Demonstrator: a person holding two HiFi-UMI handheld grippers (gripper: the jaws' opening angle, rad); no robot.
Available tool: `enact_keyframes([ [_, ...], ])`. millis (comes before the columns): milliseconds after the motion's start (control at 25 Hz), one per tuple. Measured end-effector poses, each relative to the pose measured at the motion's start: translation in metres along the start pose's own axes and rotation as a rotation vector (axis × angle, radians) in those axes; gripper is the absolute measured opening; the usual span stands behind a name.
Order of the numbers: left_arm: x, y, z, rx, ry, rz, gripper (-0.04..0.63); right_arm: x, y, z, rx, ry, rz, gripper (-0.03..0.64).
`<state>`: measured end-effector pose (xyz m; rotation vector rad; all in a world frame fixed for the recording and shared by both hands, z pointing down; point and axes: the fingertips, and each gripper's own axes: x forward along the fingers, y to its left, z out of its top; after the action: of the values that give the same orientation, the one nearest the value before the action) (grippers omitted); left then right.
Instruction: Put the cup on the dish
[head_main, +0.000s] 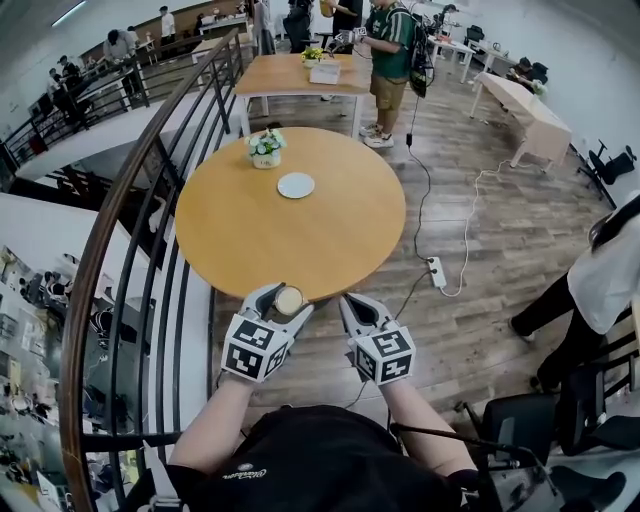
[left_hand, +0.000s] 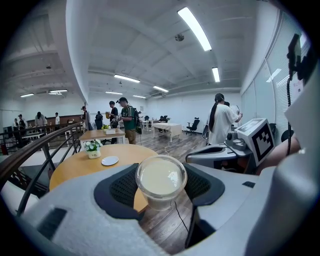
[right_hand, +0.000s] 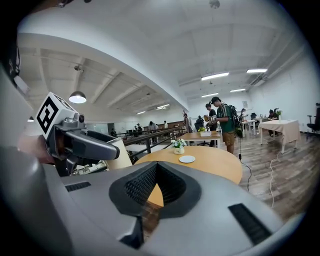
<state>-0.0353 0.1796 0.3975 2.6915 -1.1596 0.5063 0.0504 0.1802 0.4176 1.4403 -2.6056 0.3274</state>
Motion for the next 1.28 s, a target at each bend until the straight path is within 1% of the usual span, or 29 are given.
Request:
enact_keyframes([
  [240, 0.011, -0.019, 0.006, -0.005, -0.002, 0.031, 0.273, -0.023, -0.028, -0.006, 0.01, -0.011, 0.004, 0.003],
  [440, 0.019, -0.043, 0.0, -0.017, 0.002, 0.046, 0.273, -0.047, -0.053, -0.012, 0.016, -0.007, -0.003, 0.003],
  [600, 0.024, -0.055, 0.0, -0.019, 0.0, 0.05, 0.273, -0.055, -0.057, -0.012, -0.013, -0.011, 0.012, 0.003],
  [920, 0.032, -0.056, 0.004, -0.016, -0.011, 0.073, 0.273, -0.051, -0.061, -0.001, -0.053, -0.03, 0.026, 0.003],
  [1120, 0.039, -0.052, 0.008, -0.021, -0.019, 0.082, 0.273, -0.044, -0.071, -0.001, -0.047, -0.026, 0.026, 0.003],
  [1280, 0.047, -0.041, 0.007, -0.028, -0.013, 0.082, 0.273, -0.031, -0.069, 0.001, -0.047, -0.022, 0.059, 0.003],
])
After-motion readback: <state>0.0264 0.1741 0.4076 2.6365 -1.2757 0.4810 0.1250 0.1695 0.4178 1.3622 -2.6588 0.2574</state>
